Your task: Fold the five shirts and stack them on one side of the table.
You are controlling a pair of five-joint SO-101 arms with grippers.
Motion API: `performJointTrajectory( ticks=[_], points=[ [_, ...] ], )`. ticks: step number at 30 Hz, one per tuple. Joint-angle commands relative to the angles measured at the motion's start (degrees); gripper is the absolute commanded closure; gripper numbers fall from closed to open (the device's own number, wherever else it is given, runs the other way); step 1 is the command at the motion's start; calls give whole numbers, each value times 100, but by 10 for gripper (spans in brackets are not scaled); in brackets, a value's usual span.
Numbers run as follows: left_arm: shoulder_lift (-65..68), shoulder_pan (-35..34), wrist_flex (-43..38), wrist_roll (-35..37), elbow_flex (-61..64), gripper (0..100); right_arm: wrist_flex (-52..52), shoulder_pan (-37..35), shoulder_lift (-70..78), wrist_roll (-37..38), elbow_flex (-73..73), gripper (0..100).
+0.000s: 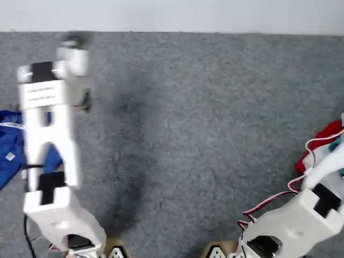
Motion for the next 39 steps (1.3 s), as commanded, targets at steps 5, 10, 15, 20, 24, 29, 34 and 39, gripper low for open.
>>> performJointTrajectory(
  ticks=[5, 10, 15, 20, 24, 29, 34, 39],
  points=[
    [1292, -1952, -167, 1284, -286, 672, 224, -242, -22, -18, 352, 696],
    [2514, -2268, -264, 1363, -1138, 674, 224, -286, -40, -18, 378, 696],
    [3842, -2233, -70, 1187, -2220, 758, 224, -286, -22, -18, 378, 696],
    [4923, -1934, 202, 220, -3213, 998, 215, -374, -22, -18, 378, 696],
    [4730, -1697, 202, 114, -3248, 989, 215, -479, -13, -18, 378, 696],
    [3613, -527, 202, 114, -3099, 988, 215, -567, -13, -53, 378, 696],
    [2004, 1477, 202, 70, -1842, 988, 215, -532, -22, -35, 378, 696],
    [1125, 3692, 158, 70, -1156, 987, 224, -532, -48, -44, 378, 696]
  ],
)
